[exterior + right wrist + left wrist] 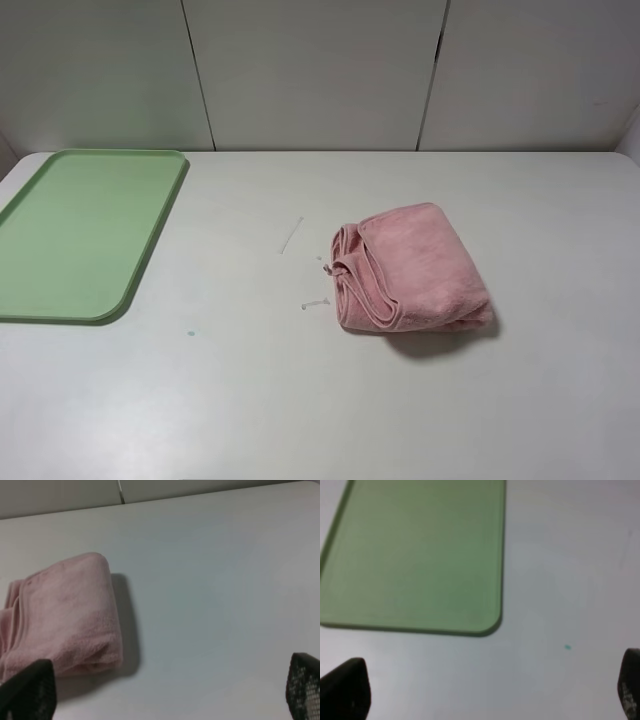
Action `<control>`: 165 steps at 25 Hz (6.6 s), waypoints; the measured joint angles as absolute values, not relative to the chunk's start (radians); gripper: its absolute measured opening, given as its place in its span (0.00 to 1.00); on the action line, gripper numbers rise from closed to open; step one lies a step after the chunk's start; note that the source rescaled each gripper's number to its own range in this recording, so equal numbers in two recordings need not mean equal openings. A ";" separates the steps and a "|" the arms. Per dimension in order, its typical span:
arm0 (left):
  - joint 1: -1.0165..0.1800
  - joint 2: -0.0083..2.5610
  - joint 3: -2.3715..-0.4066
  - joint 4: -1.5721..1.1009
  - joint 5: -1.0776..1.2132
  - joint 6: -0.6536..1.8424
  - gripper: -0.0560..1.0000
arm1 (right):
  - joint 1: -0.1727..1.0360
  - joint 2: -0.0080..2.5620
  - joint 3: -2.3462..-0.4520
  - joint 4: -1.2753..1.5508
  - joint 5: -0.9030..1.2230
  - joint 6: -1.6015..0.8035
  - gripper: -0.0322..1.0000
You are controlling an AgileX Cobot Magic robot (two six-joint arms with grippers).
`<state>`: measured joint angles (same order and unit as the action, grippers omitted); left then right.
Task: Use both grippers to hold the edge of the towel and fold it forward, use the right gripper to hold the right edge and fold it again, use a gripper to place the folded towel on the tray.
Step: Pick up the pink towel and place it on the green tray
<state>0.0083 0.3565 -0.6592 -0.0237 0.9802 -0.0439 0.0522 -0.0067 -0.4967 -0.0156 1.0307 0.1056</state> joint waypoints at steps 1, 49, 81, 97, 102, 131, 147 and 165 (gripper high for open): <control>-0.004 0.398 -0.670 -0.029 0.973 -0.044 1.00 | 0.052 -0.007 -0.497 -0.016 1.031 0.106 1.00; -0.797 2.165 -1.566 0.024 0.661 -0.660 1.00 | 0.052 -0.007 -0.497 -0.016 1.030 0.106 1.00; -0.843 2.315 -1.595 0.079 0.416 -0.805 0.94 | 0.052 -0.007 -0.497 -0.010 1.030 0.106 1.00; -0.849 2.330 -1.595 0.022 0.384 -0.799 0.22 | 0.052 -0.007 -0.497 -0.008 1.030 0.106 1.00; -0.847 2.330 -1.595 0.020 0.386 -0.799 0.22 | 0.052 -0.007 -0.497 -0.008 1.030 0.106 1.00; -0.594 1.993 -1.494 0.035 0.802 -0.439 0.22 | 0.052 -0.007 -0.497 0.008 1.030 0.106 1.00; -0.300 1.856 -1.333 -0.017 0.771 -0.208 0.22 | 0.052 -0.007 -0.497 0.008 1.030 0.106 1.00; 0.029 1.856 -1.333 -0.060 0.727 0.028 0.22 | 0.052 -0.007 -0.497 0.008 1.030 0.106 1.00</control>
<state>0.0287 1.8560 -1.3326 -0.0596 0.7266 0.0276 0.0522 -0.0067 -0.4967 0.0076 1.0301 0.1056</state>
